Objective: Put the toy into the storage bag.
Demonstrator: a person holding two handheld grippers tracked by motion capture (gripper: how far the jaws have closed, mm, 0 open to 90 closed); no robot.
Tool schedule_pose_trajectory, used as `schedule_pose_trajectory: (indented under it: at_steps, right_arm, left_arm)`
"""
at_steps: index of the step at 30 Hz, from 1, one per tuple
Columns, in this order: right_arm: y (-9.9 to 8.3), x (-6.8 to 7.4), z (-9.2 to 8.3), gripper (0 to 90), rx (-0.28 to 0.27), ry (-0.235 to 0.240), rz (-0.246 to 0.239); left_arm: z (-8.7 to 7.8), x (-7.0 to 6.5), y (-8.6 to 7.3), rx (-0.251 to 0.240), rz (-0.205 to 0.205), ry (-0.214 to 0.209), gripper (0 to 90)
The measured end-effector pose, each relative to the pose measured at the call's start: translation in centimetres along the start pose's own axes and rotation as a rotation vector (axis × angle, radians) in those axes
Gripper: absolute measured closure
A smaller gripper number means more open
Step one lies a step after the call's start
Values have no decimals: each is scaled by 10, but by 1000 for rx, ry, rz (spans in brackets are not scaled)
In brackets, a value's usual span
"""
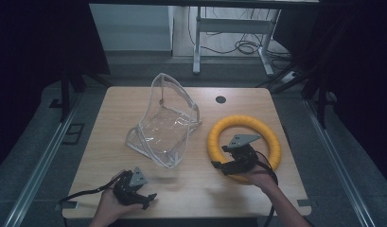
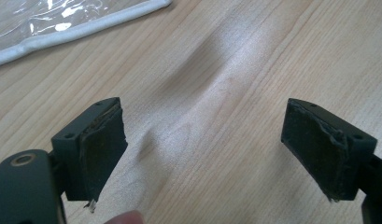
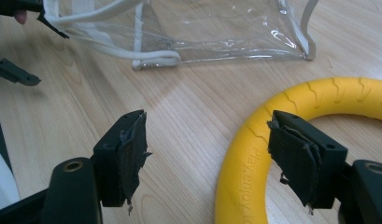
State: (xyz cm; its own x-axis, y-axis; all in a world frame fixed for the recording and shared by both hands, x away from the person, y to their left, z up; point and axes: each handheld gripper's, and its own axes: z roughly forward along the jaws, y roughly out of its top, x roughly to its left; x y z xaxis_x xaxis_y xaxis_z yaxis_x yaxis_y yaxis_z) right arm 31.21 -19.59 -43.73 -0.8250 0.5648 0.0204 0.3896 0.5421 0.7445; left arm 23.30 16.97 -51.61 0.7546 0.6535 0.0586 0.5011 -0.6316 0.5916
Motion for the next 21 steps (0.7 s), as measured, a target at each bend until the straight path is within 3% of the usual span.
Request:
schedule_pose_trajectory:
  at_steps: [21]
  right_arm:
    - [0, -26, -3, 282, 120, -34, 8]
  left_arm:
    - [0, 0, 0, -1, -4, 0, 138]
